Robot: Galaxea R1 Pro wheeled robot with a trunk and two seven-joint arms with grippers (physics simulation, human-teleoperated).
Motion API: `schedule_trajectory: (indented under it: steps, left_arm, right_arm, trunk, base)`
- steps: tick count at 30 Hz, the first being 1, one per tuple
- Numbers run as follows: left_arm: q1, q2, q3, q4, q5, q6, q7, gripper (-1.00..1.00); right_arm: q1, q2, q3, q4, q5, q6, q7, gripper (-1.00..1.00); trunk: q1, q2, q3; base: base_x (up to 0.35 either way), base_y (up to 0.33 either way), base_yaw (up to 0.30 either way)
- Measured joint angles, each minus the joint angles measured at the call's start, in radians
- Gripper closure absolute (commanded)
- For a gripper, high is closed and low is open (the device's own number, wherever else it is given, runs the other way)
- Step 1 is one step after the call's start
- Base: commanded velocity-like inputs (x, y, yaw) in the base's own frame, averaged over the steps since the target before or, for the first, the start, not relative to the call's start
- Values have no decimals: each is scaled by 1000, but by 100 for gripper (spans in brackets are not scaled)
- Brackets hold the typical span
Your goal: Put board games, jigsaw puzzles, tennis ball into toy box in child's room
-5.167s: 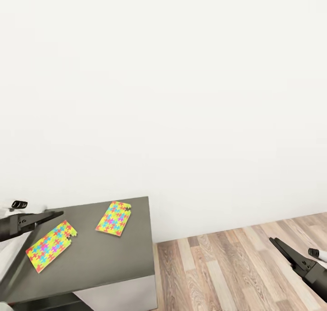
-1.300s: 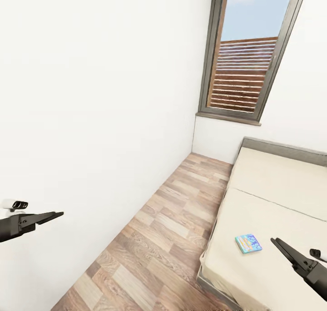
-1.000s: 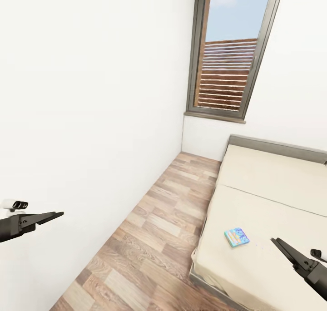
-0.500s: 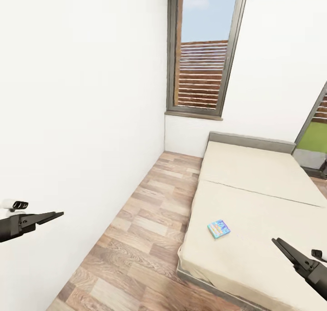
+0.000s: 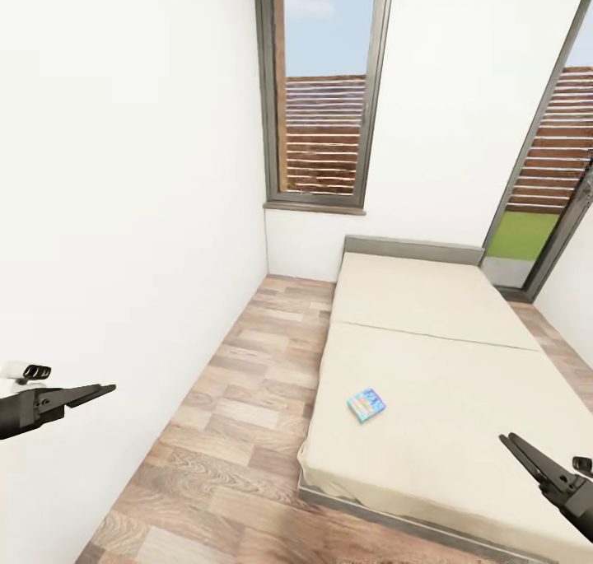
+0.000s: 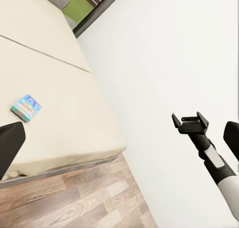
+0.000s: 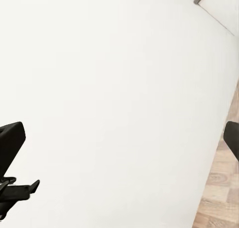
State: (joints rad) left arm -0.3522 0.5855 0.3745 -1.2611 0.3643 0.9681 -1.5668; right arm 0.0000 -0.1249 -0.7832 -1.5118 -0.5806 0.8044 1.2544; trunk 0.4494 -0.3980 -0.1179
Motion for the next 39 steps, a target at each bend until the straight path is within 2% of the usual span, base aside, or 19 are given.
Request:
schedule_trajectory:
  steps: [23, 39]
  left_arm:
    - [0, 0, 0, 0, -2, 0, 0, -100]
    - [0, -1, 0, 0, -2, 0, 0, -100]
  right_arm:
    - [0, 0, -5, 3, 0, 0, -1, -100]
    - [0, 2, -8, 2, -7, -1, 0, -100]
  trunk:
    - [0, 0, 0]
    - [-1, 0, 0]
  base:
    - [19, 0, -277]
    - [265, 0, -56]
